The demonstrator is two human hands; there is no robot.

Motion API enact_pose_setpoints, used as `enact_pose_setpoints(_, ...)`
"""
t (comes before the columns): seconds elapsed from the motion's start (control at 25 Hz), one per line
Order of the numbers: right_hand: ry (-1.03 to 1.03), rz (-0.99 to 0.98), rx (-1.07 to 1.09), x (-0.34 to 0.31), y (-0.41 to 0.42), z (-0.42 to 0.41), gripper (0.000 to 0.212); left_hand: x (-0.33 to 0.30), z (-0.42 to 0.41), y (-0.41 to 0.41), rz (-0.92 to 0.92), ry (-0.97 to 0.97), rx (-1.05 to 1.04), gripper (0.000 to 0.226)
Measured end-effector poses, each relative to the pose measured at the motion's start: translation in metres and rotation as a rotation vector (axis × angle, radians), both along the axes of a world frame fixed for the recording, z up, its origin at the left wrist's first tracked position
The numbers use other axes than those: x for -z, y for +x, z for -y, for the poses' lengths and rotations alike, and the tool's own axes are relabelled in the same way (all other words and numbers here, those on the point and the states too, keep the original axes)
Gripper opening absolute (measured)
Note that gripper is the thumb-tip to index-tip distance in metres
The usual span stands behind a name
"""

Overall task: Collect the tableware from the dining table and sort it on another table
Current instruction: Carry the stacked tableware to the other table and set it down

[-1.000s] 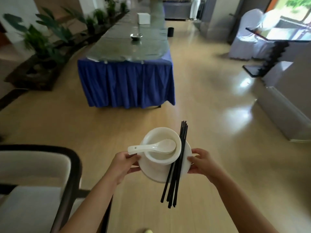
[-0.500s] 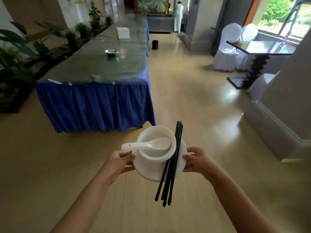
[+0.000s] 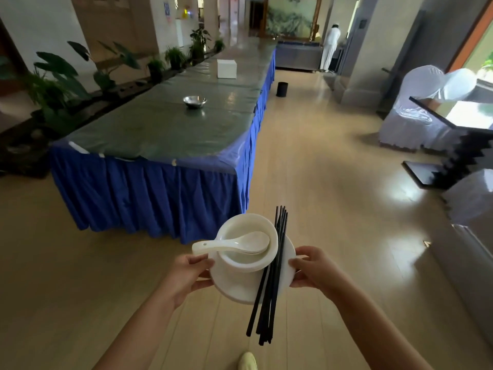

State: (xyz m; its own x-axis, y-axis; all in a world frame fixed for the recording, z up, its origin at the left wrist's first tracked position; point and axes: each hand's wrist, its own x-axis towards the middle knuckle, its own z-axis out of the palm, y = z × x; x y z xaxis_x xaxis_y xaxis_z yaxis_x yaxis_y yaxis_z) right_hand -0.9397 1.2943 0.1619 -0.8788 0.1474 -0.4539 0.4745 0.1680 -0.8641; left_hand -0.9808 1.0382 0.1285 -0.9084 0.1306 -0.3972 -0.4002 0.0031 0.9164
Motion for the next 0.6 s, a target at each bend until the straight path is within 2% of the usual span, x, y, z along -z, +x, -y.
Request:
enact_pose_setpoints(0.36,-0.008,0.002,-0.067,-0.024,-0.249,-0.078,0.02,-0.023,-0.077,-0.23,-0.022,-0.035,-0.086,0.016)
enact_pose_setpoints(0.6,-0.016,0.021,-0.186,-0.007,-0.417,-0.111,0.022,-0.007,-0.111,-0.367,0.002,-0.018,-0.233,0.015)
